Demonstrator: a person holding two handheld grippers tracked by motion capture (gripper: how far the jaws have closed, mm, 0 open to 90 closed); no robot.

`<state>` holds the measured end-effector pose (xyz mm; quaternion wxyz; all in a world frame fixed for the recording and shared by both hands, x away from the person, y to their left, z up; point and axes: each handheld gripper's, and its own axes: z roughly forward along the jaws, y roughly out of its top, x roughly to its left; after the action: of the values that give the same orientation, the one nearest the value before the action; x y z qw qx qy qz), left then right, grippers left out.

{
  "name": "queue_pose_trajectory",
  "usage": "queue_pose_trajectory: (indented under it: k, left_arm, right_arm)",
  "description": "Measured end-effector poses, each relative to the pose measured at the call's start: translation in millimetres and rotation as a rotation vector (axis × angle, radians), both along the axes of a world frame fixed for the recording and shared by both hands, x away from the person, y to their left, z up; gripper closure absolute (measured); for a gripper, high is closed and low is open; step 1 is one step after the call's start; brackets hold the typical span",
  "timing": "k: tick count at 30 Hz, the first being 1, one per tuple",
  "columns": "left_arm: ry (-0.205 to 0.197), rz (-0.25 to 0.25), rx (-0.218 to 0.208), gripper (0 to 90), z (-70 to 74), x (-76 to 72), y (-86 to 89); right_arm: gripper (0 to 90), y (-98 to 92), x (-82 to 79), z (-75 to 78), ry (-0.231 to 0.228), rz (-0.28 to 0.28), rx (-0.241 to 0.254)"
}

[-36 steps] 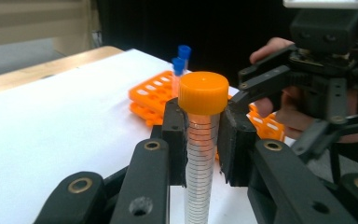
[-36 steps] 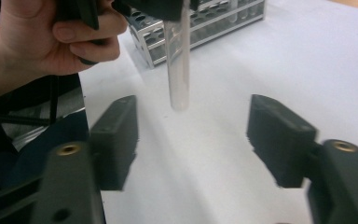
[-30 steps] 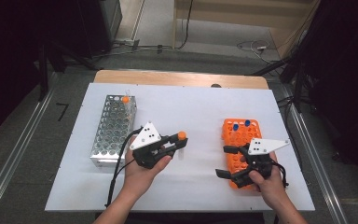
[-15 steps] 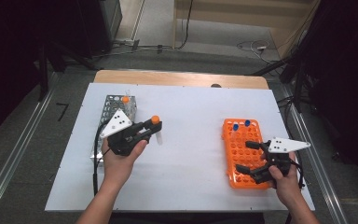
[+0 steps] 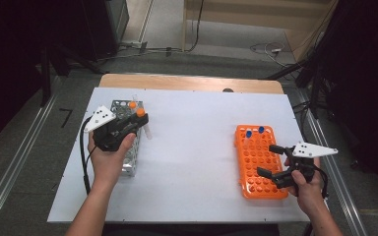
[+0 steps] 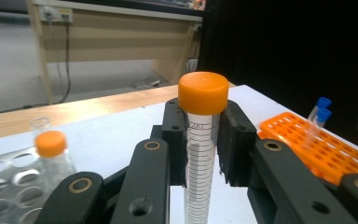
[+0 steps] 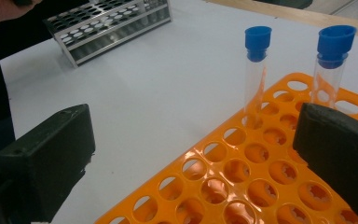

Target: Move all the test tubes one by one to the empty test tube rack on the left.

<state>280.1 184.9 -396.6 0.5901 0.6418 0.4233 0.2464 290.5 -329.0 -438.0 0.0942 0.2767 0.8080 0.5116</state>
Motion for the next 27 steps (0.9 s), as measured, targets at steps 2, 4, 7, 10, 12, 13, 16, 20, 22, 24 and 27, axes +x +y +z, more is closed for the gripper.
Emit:
queue_pose_trajectory:
  k: [2,4,7,10,12,13,16,20,22,24,27]
  left_arm:
    - [-0.004,0.014,-0.007,74.1,1.4,1.5,4.1]
    - [-0.007,0.030,0.001,74.2,3.3,2.9,8.1]
    - [-0.012,0.057,0.001,74.1,6.2,6.0,15.3]
    - [-0.014,0.086,0.006,74.2,7.4,12.2,22.6]
    - [-0.012,0.108,0.008,74.1,7.0,18.0,26.2]
    - [-0.012,0.119,0.010,74.2,6.3,21.2,27.4]
    - [-0.003,0.149,0.022,74.1,2.7,30.3,29.7]
    - [0.006,0.189,0.021,74.1,-3.8,39.7,31.8]
    - [-0.003,0.203,0.025,74.1,-6.8,42.6,31.9]
    - [-0.002,0.208,0.034,74.1,-10.2,45.8,31.3]
    - [0.010,0.211,0.034,74.1,-13.8,49.5,29.8]
  right_arm:
    - [0.0,-1.3,-0.3,0.0,-0.002,-0.003,0.000]
    - [0.0,-2.5,-0.3,0.3,-0.001,-0.010,0.004]
    - [0.0,-3.5,0.8,0.0,0.000,-0.018,0.008]
    - [0.0,-2.8,1.9,-1.5,0.002,-0.016,0.002]
    - [0.0,-2.2,2.5,-2.2,0.006,-0.017,0.000]
    - [0.0,-1.9,2.8,-2.4,0.004,-0.017,0.000]
    - [0.0,-1.9,3.0,-2.3,0.005,-0.020,0.003]
    - [0.0,-2.9,2.7,-1.3,0.008,-0.020,0.021]
    - [0.0,-3.5,2.6,-0.8,0.006,-0.025,0.028]
    - [0.0,-3.5,2.7,-1.7,0.006,-0.024,0.021]
    - [0.0,-3.6,3.5,-2.6,0.010,-0.025,0.021]
